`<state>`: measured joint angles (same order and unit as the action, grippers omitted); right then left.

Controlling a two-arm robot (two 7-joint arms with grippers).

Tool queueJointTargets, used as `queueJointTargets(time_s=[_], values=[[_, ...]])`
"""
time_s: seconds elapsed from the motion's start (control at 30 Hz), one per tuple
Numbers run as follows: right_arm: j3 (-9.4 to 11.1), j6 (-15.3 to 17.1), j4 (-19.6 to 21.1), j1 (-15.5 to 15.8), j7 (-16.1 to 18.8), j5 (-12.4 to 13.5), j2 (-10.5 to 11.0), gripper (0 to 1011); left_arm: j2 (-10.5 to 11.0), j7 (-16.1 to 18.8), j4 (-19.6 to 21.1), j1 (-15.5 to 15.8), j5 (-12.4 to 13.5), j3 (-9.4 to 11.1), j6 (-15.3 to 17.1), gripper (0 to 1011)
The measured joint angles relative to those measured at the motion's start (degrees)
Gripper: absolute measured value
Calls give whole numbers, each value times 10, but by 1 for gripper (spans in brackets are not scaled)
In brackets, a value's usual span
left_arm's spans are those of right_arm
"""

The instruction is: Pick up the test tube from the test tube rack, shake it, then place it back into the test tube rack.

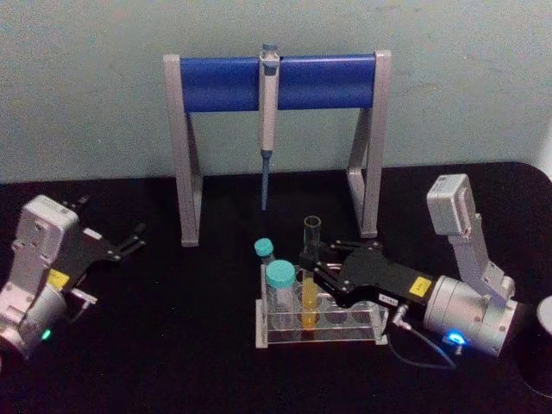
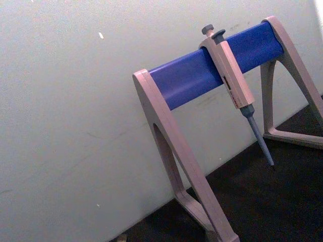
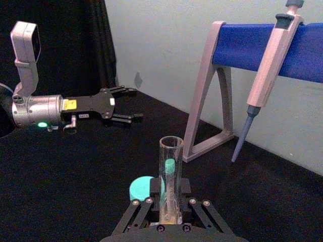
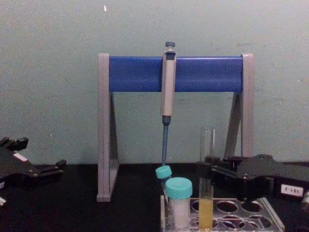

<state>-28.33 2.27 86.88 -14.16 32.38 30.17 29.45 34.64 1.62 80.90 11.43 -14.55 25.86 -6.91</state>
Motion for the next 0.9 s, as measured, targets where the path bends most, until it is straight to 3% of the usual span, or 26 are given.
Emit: queueJointTargets(time_s=[0.9], values=[[-2,1,-7,-1,-6,-9,-5,229,0,0,0,0,0,0,0,1001]])
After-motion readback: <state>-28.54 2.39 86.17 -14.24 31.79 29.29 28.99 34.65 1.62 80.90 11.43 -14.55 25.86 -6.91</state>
